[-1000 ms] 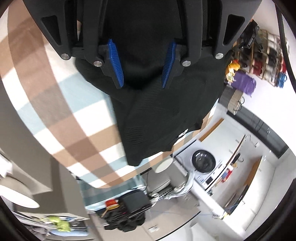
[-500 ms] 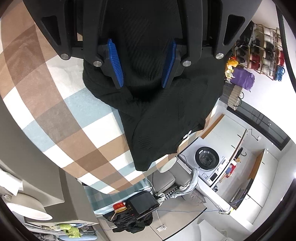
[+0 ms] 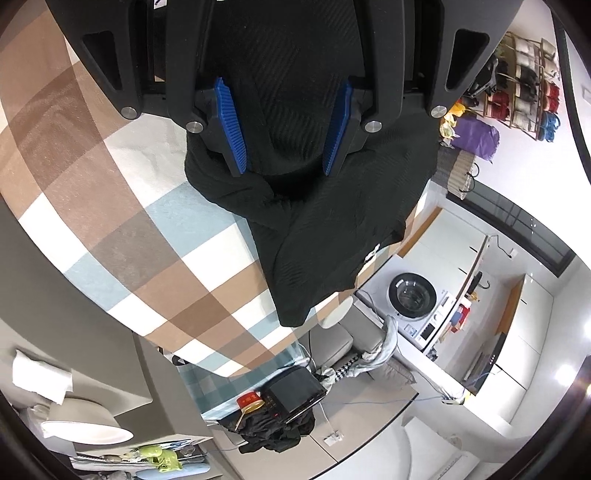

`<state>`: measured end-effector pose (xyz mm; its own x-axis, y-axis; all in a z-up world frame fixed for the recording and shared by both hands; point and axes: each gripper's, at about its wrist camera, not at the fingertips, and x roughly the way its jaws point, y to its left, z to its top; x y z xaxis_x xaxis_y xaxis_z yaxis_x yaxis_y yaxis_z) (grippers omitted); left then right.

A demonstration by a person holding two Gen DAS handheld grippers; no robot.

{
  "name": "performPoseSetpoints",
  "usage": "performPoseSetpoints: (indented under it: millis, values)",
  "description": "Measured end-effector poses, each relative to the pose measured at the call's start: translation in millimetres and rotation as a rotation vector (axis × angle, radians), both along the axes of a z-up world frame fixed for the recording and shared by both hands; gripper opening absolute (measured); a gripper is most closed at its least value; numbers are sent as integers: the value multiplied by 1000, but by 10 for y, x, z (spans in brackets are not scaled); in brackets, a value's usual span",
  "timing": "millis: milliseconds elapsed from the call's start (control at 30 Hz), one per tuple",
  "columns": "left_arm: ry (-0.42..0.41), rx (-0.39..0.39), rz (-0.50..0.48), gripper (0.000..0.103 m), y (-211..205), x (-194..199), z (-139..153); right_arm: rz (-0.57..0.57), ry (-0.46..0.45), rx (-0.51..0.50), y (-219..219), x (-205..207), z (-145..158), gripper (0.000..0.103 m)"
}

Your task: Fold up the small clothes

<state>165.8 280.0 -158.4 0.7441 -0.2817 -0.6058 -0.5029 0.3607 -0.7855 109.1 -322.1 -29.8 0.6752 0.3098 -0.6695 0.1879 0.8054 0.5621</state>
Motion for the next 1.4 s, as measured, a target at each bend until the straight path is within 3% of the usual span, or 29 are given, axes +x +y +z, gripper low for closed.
performPoseSetpoints:
  millis: [100, 200, 267, 367, 400, 467, 533, 600, 700, 733, 767, 900, 1000, 1133, 1267, 1333, 1400]
  values:
    - [-20, 185, 11, 3, -87, 55, 360, -4, -4, 11, -44, -22, -28, 44]
    - [-69, 416, -50, 3, -389, 225, 846, -1, -3, 26, -79, -39, -81, 44]
    - [-118, 556, -119, 3, -698, 380, 1162, 2, -2, 33, -91, -46, -110, 44]
    - [-191, 679, -244, 3, -1196, 603, 1453, 6, -5, 42, -103, -72, -133, 44]
    - [-221, 712, -325, 3, -1440, 704, 1509, 5, -8, 48, -112, -81, -137, 44]
    - [-253, 730, -425, 4, -1781, 815, 1539, 2, -13, 55, -133, -102, -138, 44]
    - [-228, 736, -549, 5, -2117, 966, 1446, -4, -13, 54, -147, -125, -139, 44]
    - [-163, 727, -640, 18, -2295, 1080, 1273, -16, -12, 53, -171, -150, -147, 44]
    - [-131, 676, -674, 45, -2329, 1066, 1080, -32, -3, 55, -218, -186, -178, 45]
    - [-126, 664, -671, 56, -2311, 1052, 1059, -35, 0, 55, -232, -191, -184, 46]
    - [-124, 660, -653, 60, -2274, 1035, 1058, -37, -1, 56, -246, -193, -192, 47]
    - [-101, 631, -570, 66, -2029, 947, 1055, -43, 7, 62, -266, -169, -228, 47]
    - [-56, 627, -429, 70, -1570, 801, 920, -34, 8, 60, -241, -151, -239, 49]
    - [51, 638, -292, 70, -1035, 808, 657, -29, 13, 59, -233, -144, -246, 50]
    - [143, 603, -262, 70, -582, 980, 387, -32, 17, 56, -241, -156, -236, 50]
    - [138, 557, -278, 70, -469, 1183, 223, -37, 25, 51, -232, -150, -226, 50]
    - [103, 511, -287, 60, -410, 1277, 165, -41, 25, 40, -213, -160, -196, 50]
